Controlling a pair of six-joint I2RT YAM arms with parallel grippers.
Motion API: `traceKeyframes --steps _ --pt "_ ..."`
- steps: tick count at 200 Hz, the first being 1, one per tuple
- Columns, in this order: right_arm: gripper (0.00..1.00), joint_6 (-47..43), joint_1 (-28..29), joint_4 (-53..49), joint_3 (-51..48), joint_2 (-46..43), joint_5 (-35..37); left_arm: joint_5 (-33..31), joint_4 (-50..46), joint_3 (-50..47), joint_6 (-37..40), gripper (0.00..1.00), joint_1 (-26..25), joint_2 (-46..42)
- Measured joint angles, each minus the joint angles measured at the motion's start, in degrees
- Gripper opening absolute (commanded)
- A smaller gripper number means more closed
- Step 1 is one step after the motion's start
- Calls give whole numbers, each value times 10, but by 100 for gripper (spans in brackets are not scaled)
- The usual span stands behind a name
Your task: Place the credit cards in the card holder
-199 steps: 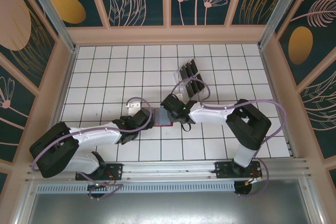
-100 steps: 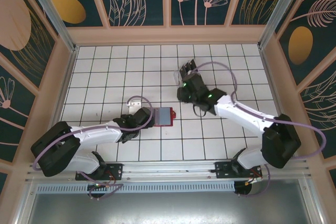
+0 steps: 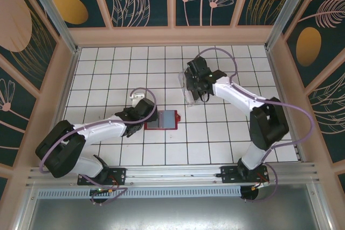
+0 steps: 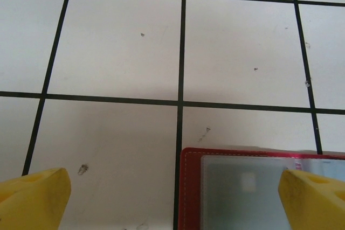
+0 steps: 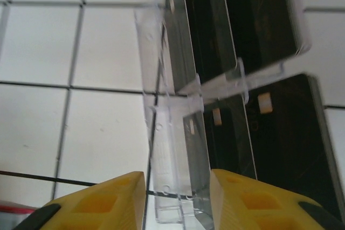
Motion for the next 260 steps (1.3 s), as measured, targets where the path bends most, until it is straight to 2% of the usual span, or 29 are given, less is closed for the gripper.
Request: traceKeyframes --steps 93,167,260 --pt "31 -34 0 -17 2 42 48 13 2 -1 6 98 8 0" --pt "27 -52 1 -17 19 64 60 16 9 -2 6 98 8 0" --pt "27 -68 24 -26 33 87 115 26 15 -7 6 98 8 0"
